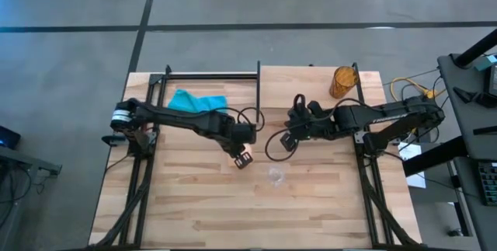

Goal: Stack small to large cups/mugs on shelf
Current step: Put the yellow mug on the shelf

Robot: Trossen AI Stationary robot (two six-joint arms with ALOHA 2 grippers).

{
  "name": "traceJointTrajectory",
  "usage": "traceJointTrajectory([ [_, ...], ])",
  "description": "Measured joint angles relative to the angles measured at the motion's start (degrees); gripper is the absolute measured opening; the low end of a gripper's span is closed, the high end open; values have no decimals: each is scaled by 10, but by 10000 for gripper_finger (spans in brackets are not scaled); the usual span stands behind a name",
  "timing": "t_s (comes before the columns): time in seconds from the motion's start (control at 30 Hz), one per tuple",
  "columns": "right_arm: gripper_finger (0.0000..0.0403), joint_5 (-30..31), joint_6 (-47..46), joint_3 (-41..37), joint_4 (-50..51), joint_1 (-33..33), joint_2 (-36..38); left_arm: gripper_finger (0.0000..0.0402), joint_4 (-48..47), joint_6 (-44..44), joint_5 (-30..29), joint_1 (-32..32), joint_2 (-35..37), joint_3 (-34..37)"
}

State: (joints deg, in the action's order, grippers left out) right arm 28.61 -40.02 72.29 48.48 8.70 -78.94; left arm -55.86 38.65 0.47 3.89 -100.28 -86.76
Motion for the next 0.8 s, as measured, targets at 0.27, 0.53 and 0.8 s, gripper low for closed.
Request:
traceJointTrajectory([
  [0.27, 13, -1, 2, 1, 6, -2, 0, 0, 3, 89, -2, 7, 100, 56],
  [0.53, 13, 0, 2, -1, 6, -3, 0, 0, 160, 237, -13, 28, 227, 227],
  [0.8, 13, 0, 2, -2, 6, -3, 0, 0, 441, 341, -39, 41, 288, 413],
])
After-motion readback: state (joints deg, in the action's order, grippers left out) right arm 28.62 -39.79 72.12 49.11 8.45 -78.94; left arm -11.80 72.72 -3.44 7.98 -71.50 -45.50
